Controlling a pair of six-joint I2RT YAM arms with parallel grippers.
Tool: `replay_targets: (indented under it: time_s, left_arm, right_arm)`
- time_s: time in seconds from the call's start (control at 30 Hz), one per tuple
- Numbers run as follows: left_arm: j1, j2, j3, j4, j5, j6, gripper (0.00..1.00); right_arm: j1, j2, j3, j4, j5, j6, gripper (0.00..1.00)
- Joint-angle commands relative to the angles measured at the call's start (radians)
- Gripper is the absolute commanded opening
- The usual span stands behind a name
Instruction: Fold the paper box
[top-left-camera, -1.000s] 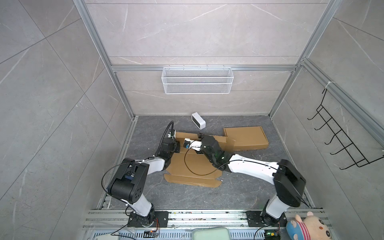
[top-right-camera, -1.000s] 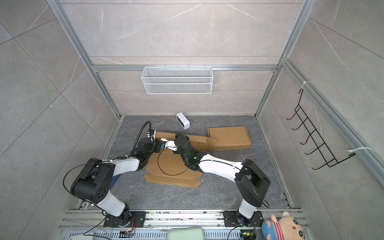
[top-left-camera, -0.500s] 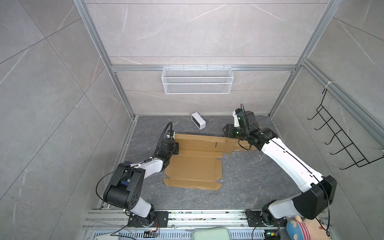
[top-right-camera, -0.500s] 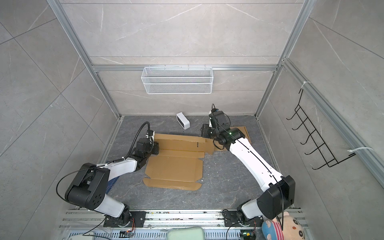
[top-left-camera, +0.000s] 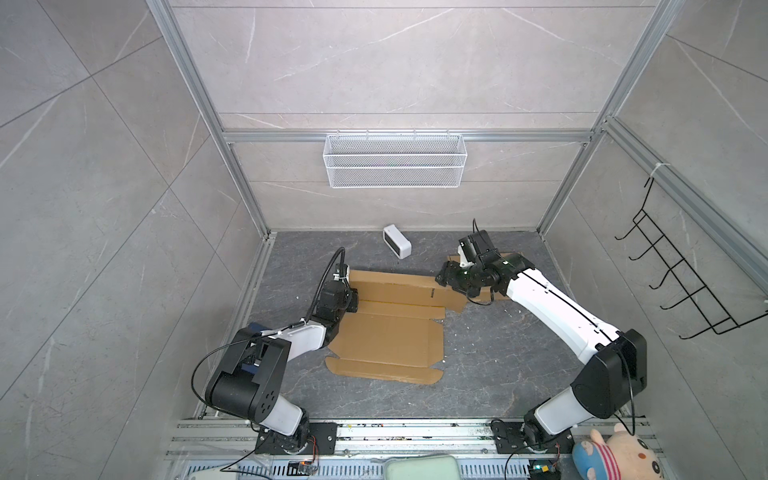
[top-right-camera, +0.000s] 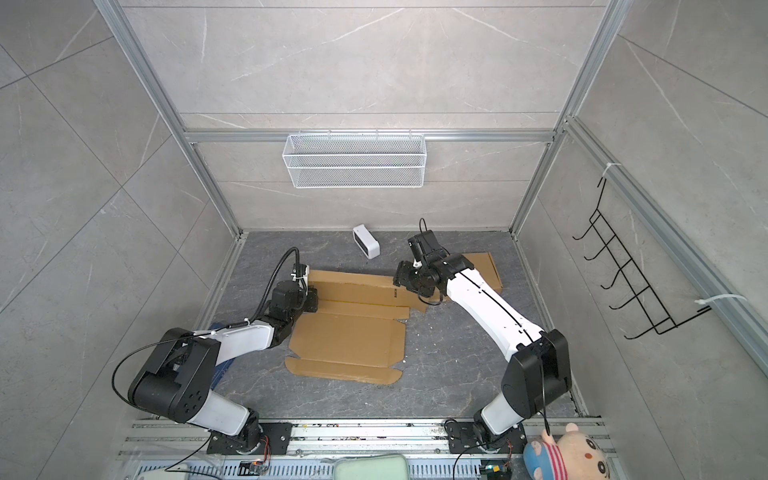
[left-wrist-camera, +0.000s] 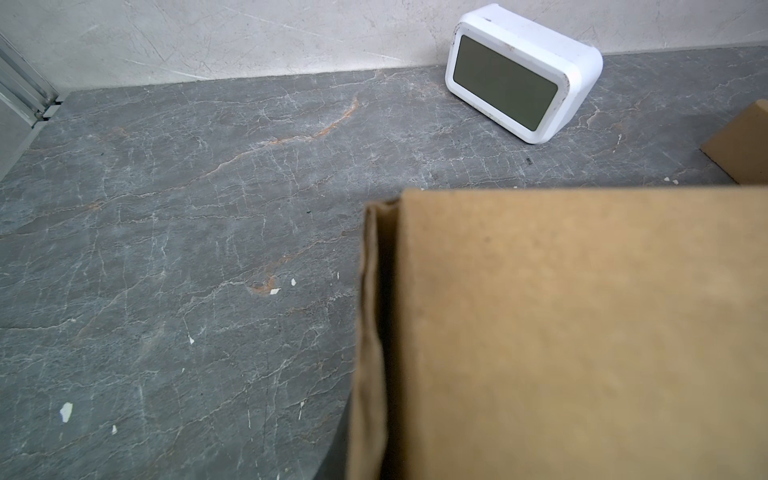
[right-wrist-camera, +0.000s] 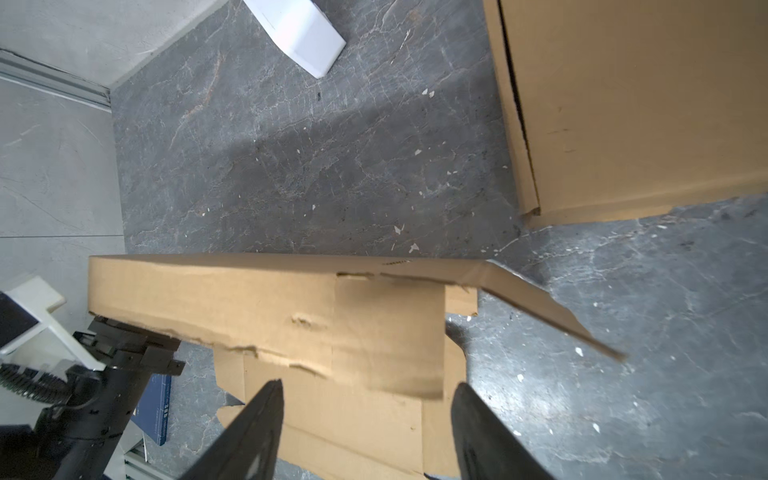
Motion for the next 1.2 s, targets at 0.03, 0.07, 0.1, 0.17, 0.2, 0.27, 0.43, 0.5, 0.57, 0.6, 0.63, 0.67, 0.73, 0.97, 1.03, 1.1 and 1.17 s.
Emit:
replay_targets:
  time_s: [0.03,0.07,0.1,0.17,0.2,0.27,0.43,0.5,0.57,0.6,0.63,0.67,0.73,0.97,1.03,1.1,1.17]
  left_arm:
    - [-0.011,-0.027,-0.011,0.034,-0.008,0.001,0.0]
    - [-0.011,-0.028,-0.011,0.034,-0.008,0.001,0.0]
    - [-0.013,-0.027,-0.011,0.035,-0.009,-0.001,0.0]
    - [-0.014,-0.026,-0.011,0.034,-0.009,-0.001,0.0]
    - [-0.015,-0.025,-0.011,0.034,-0.009,-0.001,0.0]
    - [-0.017,-0.024,-0.011,0.036,-0.008,-0.002,0.0]
    - [-0.021,-0.019,-0.011,0.038,-0.009,-0.004,0.0]
    - [-0.022,-0.019,-0.011,0.038,-0.009,-0.004,0.0]
    - [-0.022,-0.019,-0.011,0.038,-0.011,-0.005,0.0]
    - [-0.023,-0.019,-0.011,0.036,-0.012,-0.006,0.0]
    - [-0.024,-0.019,-0.011,0.036,-0.011,-0.007,0.0]
    - [-0.023,-0.02,-0.009,0.033,-0.012,-0.01,0.0]
    - [-0.025,-0.022,-0.009,0.032,-0.014,-0.014,0.0]
    - [-0.03,-0.036,-0.015,0.028,-0.017,-0.029,0.0]
    - [-0.03,-0.044,-0.017,0.015,-0.022,-0.036,0.0]
    - [-0.03,-0.061,-0.017,-0.009,-0.033,-0.043,0.0]
    - [-0.03,-0.086,-0.016,-0.054,-0.051,-0.044,0.0]
  right_arm:
    - [0.0,0.037,0.035,0.018,-0.034,0.032,0.66]
    - [0.001,0.044,0.034,0.023,-0.041,0.037,0.66]
    - [0.0,0.051,0.033,0.026,-0.047,0.042,0.66]
    - [0.002,0.057,0.028,0.039,-0.055,0.051,0.66]
    - [0.002,0.059,0.025,0.043,-0.055,0.055,0.66]
    - [0.003,0.058,0.014,0.055,-0.06,0.064,0.66]
    - [0.01,0.071,-0.003,0.088,-0.086,0.087,0.64]
    - [0.015,0.079,-0.007,0.102,-0.09,0.095,0.63]
    - [0.021,0.088,-0.008,0.116,-0.101,0.105,0.61]
    - [0.024,0.091,-0.008,0.123,-0.105,0.11,0.61]
    - [0.028,0.095,-0.01,0.131,-0.109,0.115,0.6]
    - [0.031,0.098,-0.01,0.136,-0.11,0.122,0.59]
    - [0.041,0.106,-0.011,0.146,-0.111,0.127,0.57]
    - [0.053,0.128,-0.016,0.173,-0.099,0.142,0.5]
    - [0.051,0.136,-0.012,0.175,-0.094,0.136,0.46]
    - [0.053,0.143,-0.01,0.182,-0.102,0.133,0.44]
    - [0.051,0.141,-0.01,0.202,-0.118,0.122,0.44]
